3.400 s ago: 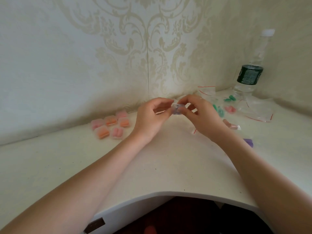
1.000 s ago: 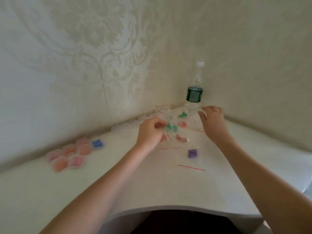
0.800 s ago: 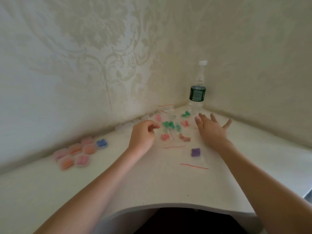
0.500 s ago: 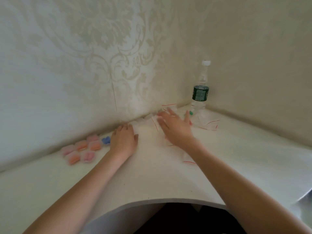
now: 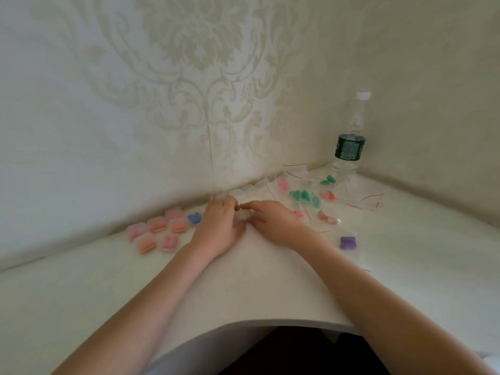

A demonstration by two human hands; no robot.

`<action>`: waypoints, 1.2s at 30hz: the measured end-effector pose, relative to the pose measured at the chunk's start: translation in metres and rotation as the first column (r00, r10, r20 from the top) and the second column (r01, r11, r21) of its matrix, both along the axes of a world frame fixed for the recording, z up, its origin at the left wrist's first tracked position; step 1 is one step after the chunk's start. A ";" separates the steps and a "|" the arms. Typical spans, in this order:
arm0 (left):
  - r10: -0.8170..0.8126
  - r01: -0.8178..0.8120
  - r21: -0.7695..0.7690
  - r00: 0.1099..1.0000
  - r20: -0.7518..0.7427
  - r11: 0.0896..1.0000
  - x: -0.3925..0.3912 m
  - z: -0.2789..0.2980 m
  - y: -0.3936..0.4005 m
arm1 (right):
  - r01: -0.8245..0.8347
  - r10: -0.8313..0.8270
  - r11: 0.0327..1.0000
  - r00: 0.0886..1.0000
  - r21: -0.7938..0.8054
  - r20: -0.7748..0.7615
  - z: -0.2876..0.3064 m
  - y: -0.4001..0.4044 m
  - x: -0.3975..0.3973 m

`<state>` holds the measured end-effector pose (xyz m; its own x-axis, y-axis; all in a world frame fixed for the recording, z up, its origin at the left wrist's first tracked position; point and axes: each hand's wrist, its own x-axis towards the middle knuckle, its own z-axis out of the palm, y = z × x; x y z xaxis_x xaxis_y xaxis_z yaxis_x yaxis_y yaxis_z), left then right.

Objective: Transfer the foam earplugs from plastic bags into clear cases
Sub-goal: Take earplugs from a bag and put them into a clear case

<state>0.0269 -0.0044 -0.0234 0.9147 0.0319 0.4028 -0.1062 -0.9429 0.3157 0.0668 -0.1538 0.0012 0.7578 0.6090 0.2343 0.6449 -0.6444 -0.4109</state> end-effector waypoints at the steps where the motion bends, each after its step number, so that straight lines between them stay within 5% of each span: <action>1: 0.000 0.000 -0.026 1.000 -0.018 1.000 -0.004 0.001 0.000 | -0.006 0.007 0.999 1.000 0.032 -0.013 0.000 -0.001 -0.002; 7: -0.055 0.092 -0.216 0.984 0.169 0.972 -0.021 0.004 -0.002 | -0.056 0.063 0.994 0.996 0.097 -0.064 0.000 -0.003 -0.005; 12: -0.051 0.173 -0.480 0.965 0.257 0.860 -0.014 0.010 -0.003 | 0.018 0.072 0.904 0.979 0.428 -0.193 0.003 0.002 0.000; 17: -0.019 0.184 -0.416 0.929 0.371 0.891 -0.015 0.012 -0.003 | 0.079 0.190 0.803 0.905 0.591 -0.380 0.003 0.006 0.001; 22: -0.077 0.200 -0.418 0.953 0.293 0.886 -0.011 0.010 0.000 | 0.162 0.290 0.708 0.822 0.688 -0.491 0.000 0.007 0.001; 28: -0.027 0.179 -0.548 0.961 0.274 0.817 -0.010 0.009 0.004 | 0.100 0.343 0.757 0.780 0.646 -0.523 -0.004 0.008 0.001; 33: -0.080 0.166 -0.489 0.978 0.193 0.856 -0.011 0.009 0.001 | 0.137 0.271 0.764 0.819 0.631 -0.506 -0.009 0.012 0.000; 36: -0.022 0.097 -0.315 0.972 0.232 0.944 -0.013 0.011 0.000 | 0.129 0.247 0.775 0.840 0.619 -0.484 -0.008 0.016 -0.003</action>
